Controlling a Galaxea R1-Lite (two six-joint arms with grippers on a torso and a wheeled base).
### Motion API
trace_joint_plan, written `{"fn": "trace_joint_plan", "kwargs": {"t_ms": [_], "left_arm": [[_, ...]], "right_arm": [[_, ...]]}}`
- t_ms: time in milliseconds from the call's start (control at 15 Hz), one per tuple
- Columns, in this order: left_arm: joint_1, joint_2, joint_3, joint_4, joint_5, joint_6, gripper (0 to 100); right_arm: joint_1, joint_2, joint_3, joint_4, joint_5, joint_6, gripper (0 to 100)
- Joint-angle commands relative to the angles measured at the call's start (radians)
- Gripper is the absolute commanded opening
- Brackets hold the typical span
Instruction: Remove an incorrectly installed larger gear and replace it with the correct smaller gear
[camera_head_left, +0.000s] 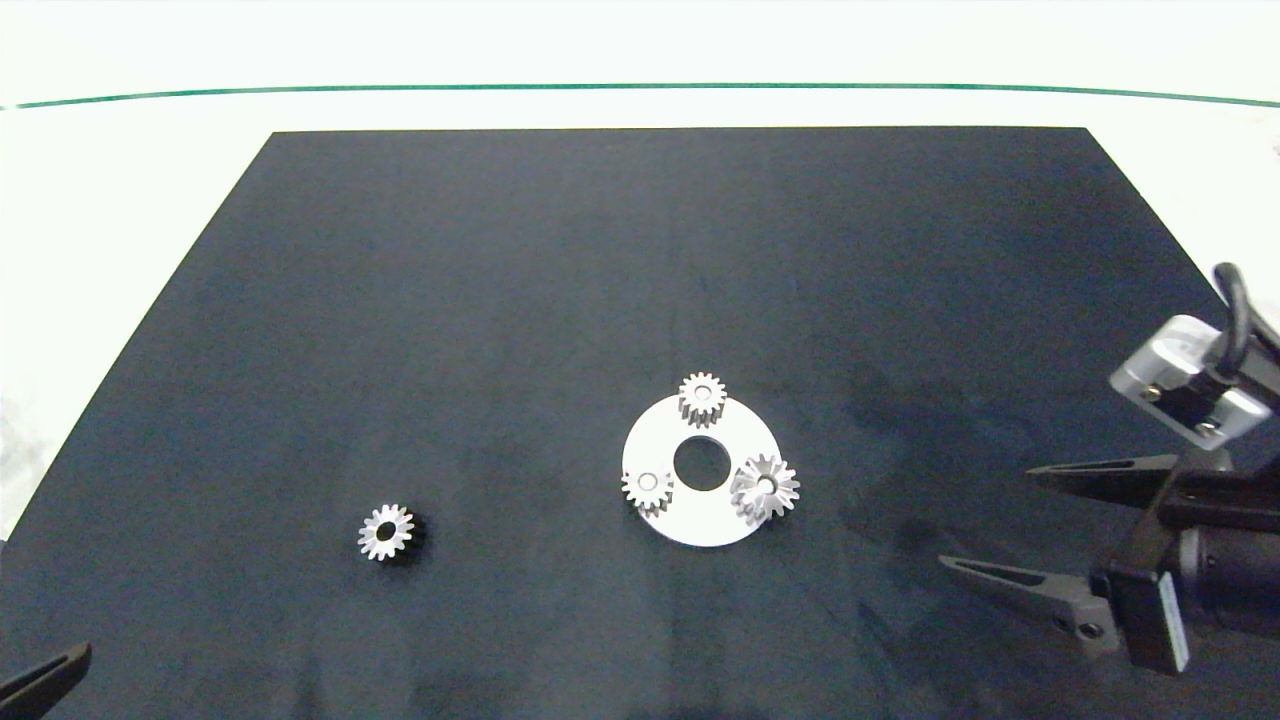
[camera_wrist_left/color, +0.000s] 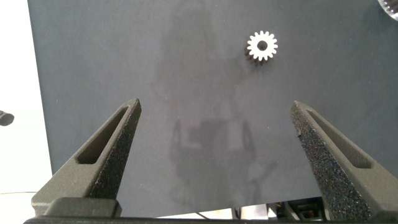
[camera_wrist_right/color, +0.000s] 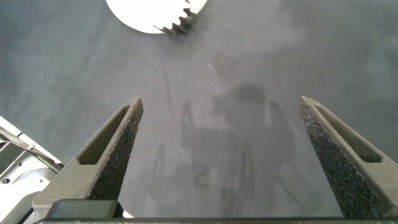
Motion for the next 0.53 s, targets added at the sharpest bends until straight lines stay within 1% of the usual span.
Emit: {"fn": "trace_joint_plan", "kwargs": {"t_ms": [67,133,267,400,467,533], "left_arm": [[0.000,0.025,-0.016,0.004,0.000,-0.001,100],[0.002,0.027,-0.016,0.005,0.000,-0.001,100],[0.003,0.033,-0.018,0.007,0.000,-0.002,100],[0.003,0.034,-0.018,0.010,0.000,-0.001,100],[0.003,0.044,-0.018,0.010,0.000,-0.002,100],[0.003,0.047,-0.018,0.010,0.000,-0.001,100]], "right_arm": [[0.059,0.148,-0.032,-0.037,-0.017,-0.001,100],[0.068,0.179,-0.042,-0.055,-0.034,-0.001,100],[0.070,0.228,-0.062,-0.074,-0.038,-0.004,100],[0.070,0.268,-0.081,-0.075,-0.040,-0.030,100],[0.070,0.297,-0.097,-0.080,-0.049,-0.041,100],[0.071,0.322,-0.108,-0.095,-0.064,-0.042,100]]}}
